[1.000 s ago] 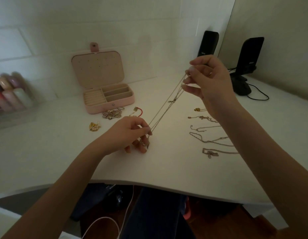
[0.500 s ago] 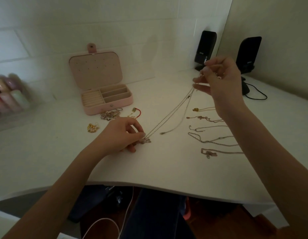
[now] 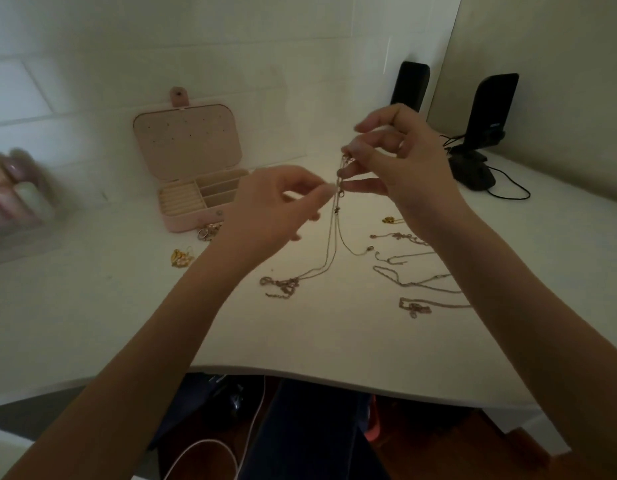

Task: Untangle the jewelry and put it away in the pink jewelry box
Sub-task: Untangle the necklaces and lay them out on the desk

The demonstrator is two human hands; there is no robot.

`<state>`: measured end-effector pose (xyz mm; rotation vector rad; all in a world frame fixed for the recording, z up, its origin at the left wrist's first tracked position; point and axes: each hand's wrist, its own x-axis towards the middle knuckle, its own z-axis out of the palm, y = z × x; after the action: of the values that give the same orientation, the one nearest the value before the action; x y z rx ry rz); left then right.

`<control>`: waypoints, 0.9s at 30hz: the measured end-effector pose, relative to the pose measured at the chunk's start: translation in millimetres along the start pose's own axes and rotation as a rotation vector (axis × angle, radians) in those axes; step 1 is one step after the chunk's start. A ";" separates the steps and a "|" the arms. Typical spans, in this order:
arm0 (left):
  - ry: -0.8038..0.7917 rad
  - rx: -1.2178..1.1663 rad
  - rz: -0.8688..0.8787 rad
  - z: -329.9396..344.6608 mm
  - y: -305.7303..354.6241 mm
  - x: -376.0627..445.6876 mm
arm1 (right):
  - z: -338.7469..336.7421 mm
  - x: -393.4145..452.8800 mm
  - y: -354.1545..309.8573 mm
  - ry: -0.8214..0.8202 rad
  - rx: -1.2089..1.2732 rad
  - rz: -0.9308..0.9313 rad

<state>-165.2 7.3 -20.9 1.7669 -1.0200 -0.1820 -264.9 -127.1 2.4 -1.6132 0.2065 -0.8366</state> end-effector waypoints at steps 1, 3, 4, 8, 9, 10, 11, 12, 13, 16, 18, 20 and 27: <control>-0.027 -0.107 -0.027 1.6 4.8 3.4 | 2.4 -0.5 -1.5 -0.017 -0.013 -0.005; -0.067 -0.230 -0.055 2.6 9.2 7.9 | 5.4 -0.4 -4.3 -0.038 -0.025 -0.011; -0.073 -0.273 -0.058 1.9 9.3 8.7 | 6.0 0.3 -5.7 -0.042 -0.022 -0.008; -0.042 -0.396 -0.068 -4.7 7.4 7.3 | 8.3 4.5 -9.9 -0.045 0.001 0.008; -0.030 -0.411 -0.064 -6.6 7.8 6.5 | 9.3 5.2 -9.7 -0.045 -0.002 0.005; -0.012 -0.423 -0.062 -8.4 8.0 6.0 | 10.6 5.6 -8.9 -0.044 -0.015 0.000; 0.011 -0.433 -0.061 -10.3 8.2 5.6 | 11.9 5.7 -7.4 -0.043 -0.035 -0.004; 0.039 -0.435 -0.064 -12.0 7.6 5.4 | 13.0 5.3 -5.8 -0.041 -0.051 -0.004; 0.064 -0.426 -0.066 -13.6 7.1 5.2 | 13.8 4.9 -4.2 -0.039 -0.055 0.002; 0.108 -0.350 -0.069 -16.4 2.9 4.4 | 15.5 3.2 0.0 -0.038 0.008 0.050; 0.112 -0.286 -0.073 -17.0 -0.3 3.0 | 16.8 2.7 2.1 -0.035 0.027 0.066; 0.090 -0.238 -0.083 -16.9 -2.4 1.7 | 18.0 2.8 3.8 -0.015 -0.013 0.057; 0.020 -0.228 -0.123 -18.9 -4.7 0.7 | 18.7 1.0 3.2 -0.036 0.122 0.113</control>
<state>-151.6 20.5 -16.0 1.6200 -0.8415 -0.3431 -251.6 -113.7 0.0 -1.4872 0.2147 -0.7196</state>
